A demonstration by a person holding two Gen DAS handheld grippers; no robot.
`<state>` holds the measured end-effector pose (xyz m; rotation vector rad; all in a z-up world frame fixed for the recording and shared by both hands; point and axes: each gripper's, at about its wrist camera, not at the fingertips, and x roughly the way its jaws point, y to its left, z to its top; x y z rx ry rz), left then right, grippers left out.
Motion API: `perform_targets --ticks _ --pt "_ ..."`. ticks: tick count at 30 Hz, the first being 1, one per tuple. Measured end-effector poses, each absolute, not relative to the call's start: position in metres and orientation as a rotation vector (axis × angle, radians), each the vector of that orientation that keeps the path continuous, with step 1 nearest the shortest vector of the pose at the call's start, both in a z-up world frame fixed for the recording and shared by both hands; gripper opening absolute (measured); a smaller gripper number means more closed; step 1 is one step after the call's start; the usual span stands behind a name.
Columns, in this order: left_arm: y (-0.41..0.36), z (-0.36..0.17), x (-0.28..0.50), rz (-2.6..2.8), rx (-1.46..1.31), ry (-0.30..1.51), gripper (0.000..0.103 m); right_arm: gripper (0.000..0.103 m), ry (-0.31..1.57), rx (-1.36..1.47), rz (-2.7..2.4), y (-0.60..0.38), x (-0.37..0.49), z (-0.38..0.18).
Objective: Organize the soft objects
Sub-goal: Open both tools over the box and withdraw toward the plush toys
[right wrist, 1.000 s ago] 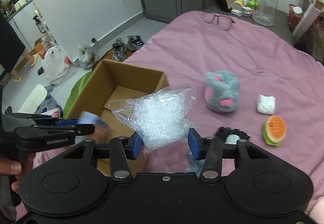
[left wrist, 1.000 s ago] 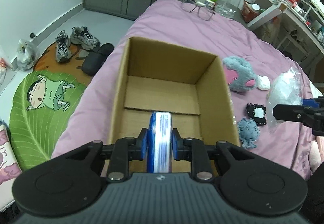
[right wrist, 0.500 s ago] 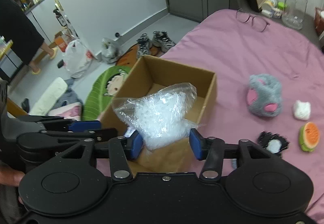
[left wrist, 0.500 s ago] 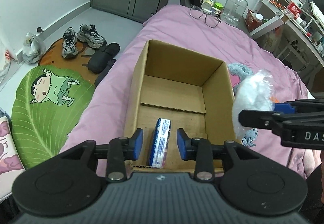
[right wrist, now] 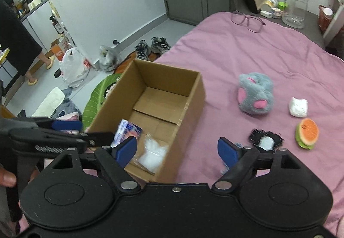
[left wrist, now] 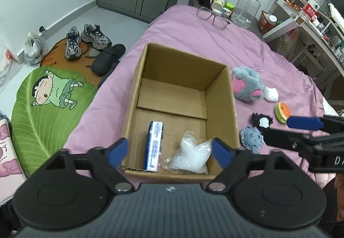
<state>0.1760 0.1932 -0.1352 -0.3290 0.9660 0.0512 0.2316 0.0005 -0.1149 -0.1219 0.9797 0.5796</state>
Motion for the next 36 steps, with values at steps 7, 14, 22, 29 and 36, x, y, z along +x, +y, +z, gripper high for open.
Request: perform_targets --ticks 7,14,22,29,36 --pt "0.170 -0.118 0.176 0.018 -0.291 0.916 0.102 0.090 0.980 -0.108 0.534 -0.036 0.227 -0.113" --pt "0.144 -0.111 0.185 -0.039 -0.335 0.911 0.103 0.090 0.976 -0.090 0.490 -0.071 0.227 -0.112" --pt "0.110 -0.106 0.189 -0.038 -0.275 0.927 0.102 0.090 0.967 -0.055 0.459 -0.104 0.228 -0.114" --pt "0.090 -0.105 0.197 -0.036 -0.262 0.961 0.102 0.090 0.965 -0.007 0.443 -0.132 0.232 -0.118" --pt "0.065 -0.109 0.206 -0.097 -0.264 0.987 0.102 0.090 0.974 0.038 0.418 -0.157 0.240 -0.126"
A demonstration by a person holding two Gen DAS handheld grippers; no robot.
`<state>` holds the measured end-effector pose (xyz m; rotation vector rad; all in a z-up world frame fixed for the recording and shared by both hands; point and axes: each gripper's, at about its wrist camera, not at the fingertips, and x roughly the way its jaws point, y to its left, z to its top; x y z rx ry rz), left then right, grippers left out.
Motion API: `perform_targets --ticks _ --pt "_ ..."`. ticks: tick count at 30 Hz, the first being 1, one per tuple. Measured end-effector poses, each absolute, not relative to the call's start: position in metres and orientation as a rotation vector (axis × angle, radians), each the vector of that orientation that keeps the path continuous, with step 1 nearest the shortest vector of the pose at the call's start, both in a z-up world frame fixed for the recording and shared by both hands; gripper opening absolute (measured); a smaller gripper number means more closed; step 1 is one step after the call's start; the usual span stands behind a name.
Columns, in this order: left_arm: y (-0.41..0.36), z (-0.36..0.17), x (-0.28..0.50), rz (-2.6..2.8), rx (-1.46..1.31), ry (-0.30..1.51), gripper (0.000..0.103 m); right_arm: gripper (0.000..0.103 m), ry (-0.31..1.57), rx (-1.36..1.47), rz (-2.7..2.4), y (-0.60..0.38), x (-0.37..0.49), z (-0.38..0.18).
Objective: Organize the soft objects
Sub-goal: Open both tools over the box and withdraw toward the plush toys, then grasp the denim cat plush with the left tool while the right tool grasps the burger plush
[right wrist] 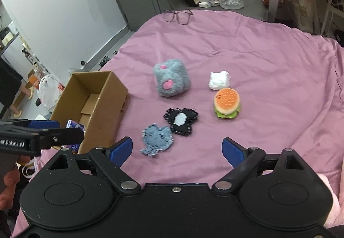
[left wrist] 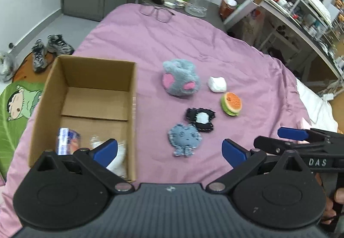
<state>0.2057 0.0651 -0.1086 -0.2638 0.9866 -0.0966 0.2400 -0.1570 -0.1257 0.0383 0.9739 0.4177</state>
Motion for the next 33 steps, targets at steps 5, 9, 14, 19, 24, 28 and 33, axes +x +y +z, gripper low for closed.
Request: perform_targets --ticks 5,9,14,19,24,28,33 --pt "0.045 -0.114 0.217 -0.145 -0.222 1.005 0.102 0.090 0.967 0.063 0.396 -0.174 0.248 -0.132" --pt "0.029 -0.119 0.225 -0.166 -0.182 1.011 0.100 0.089 0.972 0.078 0.385 -0.186 0.256 -0.137" --pt "0.013 -0.129 0.238 -0.190 -0.144 1.034 0.095 0.089 0.988 0.096 0.368 -0.201 0.267 -0.146" --pt "0.001 -0.149 0.255 -0.207 -0.133 1.088 0.079 0.089 1.015 0.108 0.354 -0.212 0.281 -0.157" --pt "-0.006 -0.168 0.267 -0.183 -0.077 1.090 0.077 0.089 1.037 0.106 0.351 -0.218 0.296 -0.167" --pt "-0.008 -0.183 0.276 -0.175 -0.075 1.121 0.077 0.089 1.055 0.109 0.354 -0.219 0.307 -0.176" --pt "-0.013 -0.200 0.287 -0.167 -0.056 1.152 0.077 0.089 1.074 0.120 0.366 -0.219 0.321 -0.187"
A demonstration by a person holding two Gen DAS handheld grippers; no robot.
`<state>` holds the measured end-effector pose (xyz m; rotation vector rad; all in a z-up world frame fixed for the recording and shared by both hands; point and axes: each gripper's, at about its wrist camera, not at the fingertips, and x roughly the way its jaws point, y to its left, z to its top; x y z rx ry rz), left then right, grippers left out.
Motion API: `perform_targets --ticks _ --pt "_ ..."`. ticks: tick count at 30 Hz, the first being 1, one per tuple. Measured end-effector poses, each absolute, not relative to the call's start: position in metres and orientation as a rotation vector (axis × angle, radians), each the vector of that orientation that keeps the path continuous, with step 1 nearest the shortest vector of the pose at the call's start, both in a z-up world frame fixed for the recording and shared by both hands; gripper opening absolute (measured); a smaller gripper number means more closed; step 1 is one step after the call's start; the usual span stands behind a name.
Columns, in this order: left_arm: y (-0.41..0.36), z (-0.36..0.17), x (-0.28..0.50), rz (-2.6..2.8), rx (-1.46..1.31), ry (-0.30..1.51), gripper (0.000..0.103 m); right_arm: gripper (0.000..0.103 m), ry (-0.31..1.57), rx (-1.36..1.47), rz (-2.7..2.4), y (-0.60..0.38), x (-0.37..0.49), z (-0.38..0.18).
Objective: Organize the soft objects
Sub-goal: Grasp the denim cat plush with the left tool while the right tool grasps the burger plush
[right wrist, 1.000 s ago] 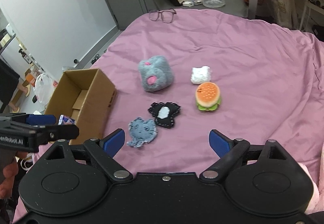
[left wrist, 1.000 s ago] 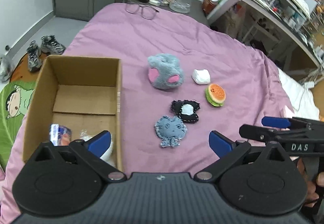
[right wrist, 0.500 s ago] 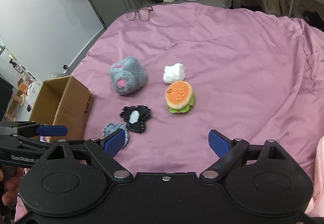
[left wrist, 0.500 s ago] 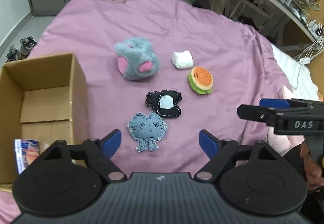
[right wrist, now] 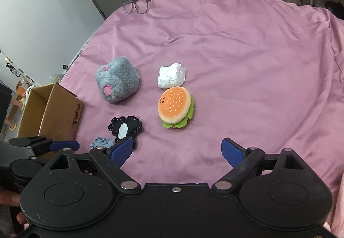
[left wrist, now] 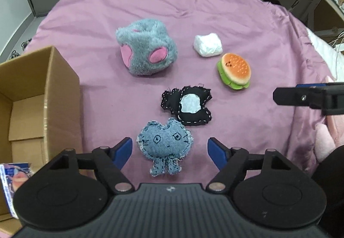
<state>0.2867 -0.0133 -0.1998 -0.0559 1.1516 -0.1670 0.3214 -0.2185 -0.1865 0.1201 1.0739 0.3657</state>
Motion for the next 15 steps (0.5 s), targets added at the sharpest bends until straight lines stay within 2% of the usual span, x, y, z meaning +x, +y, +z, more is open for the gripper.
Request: perform_targets --ticks 12,15 --pt "-0.014 -0.242 0.312 -0.119 -0.075 1.243 0.077 0.089 1.097 0.100 0.365 -0.212 0.350 -0.208" --pt "-0.013 -0.244 0.315 -0.114 -0.085 1.242 0.073 0.089 1.094 0.094 0.364 -0.207 0.356 -0.212"
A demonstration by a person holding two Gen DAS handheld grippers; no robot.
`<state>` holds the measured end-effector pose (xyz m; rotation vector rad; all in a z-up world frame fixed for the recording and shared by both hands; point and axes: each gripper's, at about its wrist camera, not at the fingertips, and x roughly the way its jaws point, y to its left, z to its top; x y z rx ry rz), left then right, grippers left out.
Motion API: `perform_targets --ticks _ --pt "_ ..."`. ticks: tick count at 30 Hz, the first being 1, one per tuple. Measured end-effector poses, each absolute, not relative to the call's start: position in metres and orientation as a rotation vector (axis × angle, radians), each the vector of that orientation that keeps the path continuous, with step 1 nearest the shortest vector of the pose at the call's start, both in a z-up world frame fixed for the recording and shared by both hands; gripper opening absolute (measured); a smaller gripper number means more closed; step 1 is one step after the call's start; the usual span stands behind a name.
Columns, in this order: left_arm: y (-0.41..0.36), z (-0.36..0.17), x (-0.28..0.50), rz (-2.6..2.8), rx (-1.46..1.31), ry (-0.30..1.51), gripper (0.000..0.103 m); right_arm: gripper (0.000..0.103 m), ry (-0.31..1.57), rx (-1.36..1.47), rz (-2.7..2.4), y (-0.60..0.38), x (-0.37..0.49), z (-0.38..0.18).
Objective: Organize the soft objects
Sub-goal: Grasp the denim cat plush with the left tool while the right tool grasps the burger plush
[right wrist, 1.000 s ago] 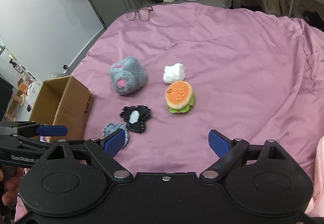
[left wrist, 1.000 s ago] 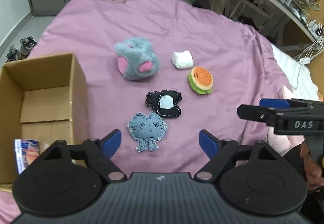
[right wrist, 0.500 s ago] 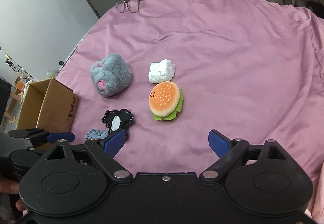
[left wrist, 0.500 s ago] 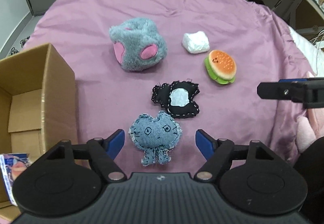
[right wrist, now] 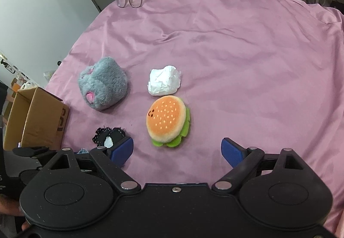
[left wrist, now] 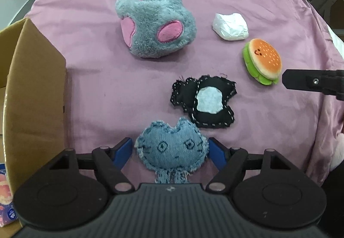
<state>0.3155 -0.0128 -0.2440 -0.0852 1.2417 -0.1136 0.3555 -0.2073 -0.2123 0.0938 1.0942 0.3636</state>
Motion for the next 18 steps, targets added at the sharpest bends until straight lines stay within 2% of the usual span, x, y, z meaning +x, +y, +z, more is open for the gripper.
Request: perform_targets --ticks 7,11,14,16,17,18 --pt "-0.009 -0.241 0.318 -0.127 -0.105 1.226 0.057 0.088 1.092 0.071 0.358 -0.193 0.368 -0.221" --pt "-0.003 -0.239 0.316 -0.138 -0.125 1.214 0.056 0.088 1.087 0.061 0.333 -0.184 0.376 -0.228" --pt "-0.002 -0.239 0.313 -0.141 -0.123 1.203 0.056 0.076 1.088 0.061 0.337 -0.179 0.378 -0.232" --pt "-0.001 -0.239 0.308 -0.144 -0.126 1.195 0.053 0.060 1.093 0.035 0.329 -0.176 0.380 -0.235" --pt "0.001 -0.237 0.304 -0.145 -0.129 1.192 0.052 0.045 1.093 0.025 0.318 -0.175 0.380 -0.236" --pt "0.002 -0.235 0.302 -0.145 -0.132 1.190 0.050 0.044 1.093 0.023 0.311 -0.176 0.380 -0.235"
